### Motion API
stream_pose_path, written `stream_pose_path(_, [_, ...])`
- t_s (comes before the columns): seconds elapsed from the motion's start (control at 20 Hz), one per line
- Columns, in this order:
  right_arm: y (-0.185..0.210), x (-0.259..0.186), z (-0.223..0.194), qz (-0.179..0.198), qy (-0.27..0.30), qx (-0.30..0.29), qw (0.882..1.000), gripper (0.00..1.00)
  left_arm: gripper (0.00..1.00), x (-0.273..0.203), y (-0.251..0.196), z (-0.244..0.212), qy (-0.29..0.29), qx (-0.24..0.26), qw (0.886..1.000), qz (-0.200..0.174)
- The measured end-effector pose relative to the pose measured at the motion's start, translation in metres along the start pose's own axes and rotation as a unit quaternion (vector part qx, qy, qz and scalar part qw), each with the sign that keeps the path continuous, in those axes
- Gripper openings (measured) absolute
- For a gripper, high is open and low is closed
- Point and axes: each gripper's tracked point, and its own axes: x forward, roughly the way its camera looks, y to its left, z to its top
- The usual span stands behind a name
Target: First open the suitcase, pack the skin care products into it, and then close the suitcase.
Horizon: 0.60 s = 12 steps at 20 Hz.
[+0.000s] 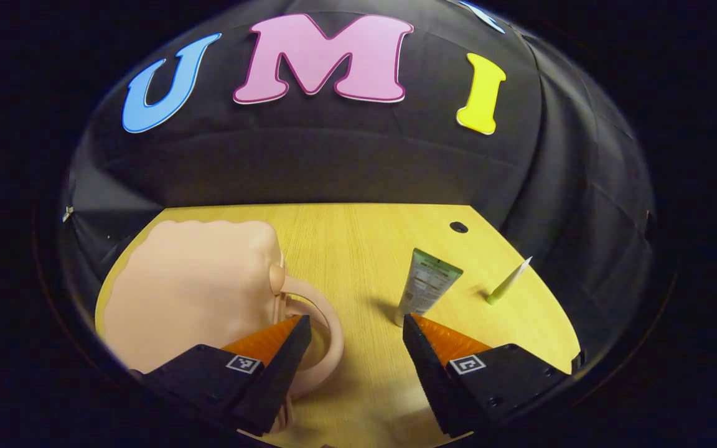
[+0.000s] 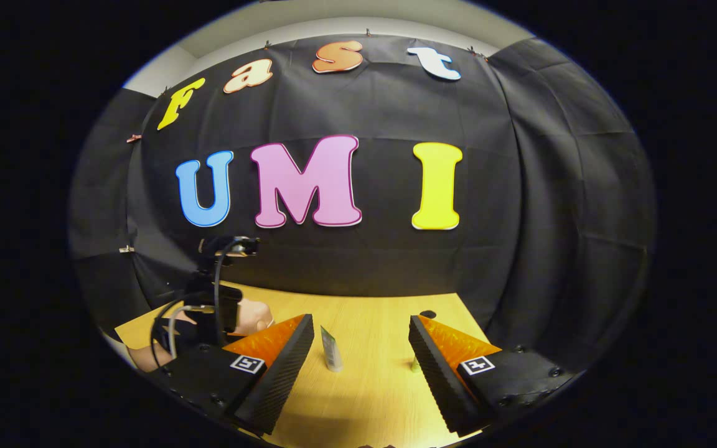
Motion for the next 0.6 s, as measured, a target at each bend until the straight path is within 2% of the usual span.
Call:
stream_pose_path(0.05, [-0.003,0.003,-0.007,0.001,0.008,-0.001,1.0,0.98,0.94,0.011,0.005,-0.002,0.004,0.0,1.0,0.016])
stream_pose_path(0.1, [-0.009,0.005,-0.013,-0.001,0.014,-0.002,1.0,0.98,0.91,0.019,0.002,-0.003,0.005,0.004,1.0,0.015])
stream_pose_path(0.2, [-0.019,0.01,-0.022,-0.007,0.026,-0.001,1.0,0.98,0.76,0.034,0.002,-0.01,0.028,0.013,0.999,0.027])
stream_pose_path(0.35, [-0.034,0.018,-0.031,-0.018,0.038,0.005,0.999,0.98,0.75,0.054,0.019,-0.034,0.078,0.006,0.993,0.085])
stream_pose_path(0.45, [-0.043,0.022,-0.034,-0.028,0.041,0.009,0.999,0.98,0.63,0.061,0.032,-0.035,0.081,0.014,0.99,0.111])
stream_pose_path(0.55, [-0.049,0.024,-0.037,-0.034,0.044,0.006,0.998,0.98,0.42,0.062,0.023,-0.04,0.089,-0.01,0.991,0.096])
stream_pose_path(0.6, [-0.049,0.025,-0.039,-0.034,0.046,0.003,0.998,0.98,0.22,0.063,0.019,-0.036,0.087,-0.014,0.992,0.089])
